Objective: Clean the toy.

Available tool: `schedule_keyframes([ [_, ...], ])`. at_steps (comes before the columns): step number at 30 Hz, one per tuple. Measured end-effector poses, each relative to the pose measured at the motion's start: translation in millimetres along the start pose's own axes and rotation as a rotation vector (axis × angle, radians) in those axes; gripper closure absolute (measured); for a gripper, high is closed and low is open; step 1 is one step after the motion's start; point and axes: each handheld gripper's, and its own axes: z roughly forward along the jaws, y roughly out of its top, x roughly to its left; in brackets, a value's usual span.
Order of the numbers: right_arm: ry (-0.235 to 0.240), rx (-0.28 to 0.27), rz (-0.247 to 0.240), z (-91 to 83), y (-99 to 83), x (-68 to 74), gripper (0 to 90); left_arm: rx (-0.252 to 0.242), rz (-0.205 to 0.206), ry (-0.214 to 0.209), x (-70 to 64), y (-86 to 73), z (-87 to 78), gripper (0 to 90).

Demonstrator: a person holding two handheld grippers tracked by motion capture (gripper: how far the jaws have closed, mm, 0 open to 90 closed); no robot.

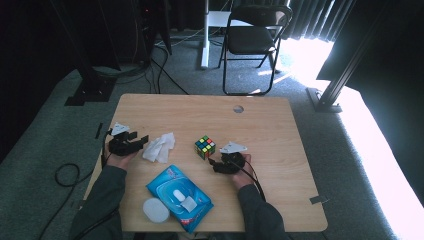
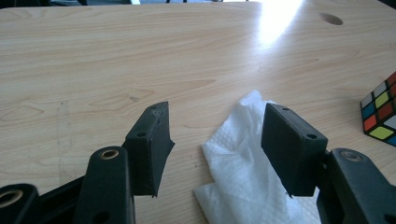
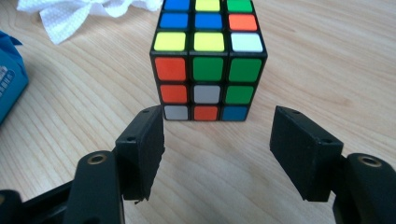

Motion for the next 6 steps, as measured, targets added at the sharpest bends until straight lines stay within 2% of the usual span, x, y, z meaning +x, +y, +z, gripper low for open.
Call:
schedule_keyframes([
  [6, 0.004, 0.010, -0.002, -0.4, -3.0, 0.6, 35.1, -0.004, -0.013, 0.005, 3.0, -3.1, -0.1, 42.5],
])
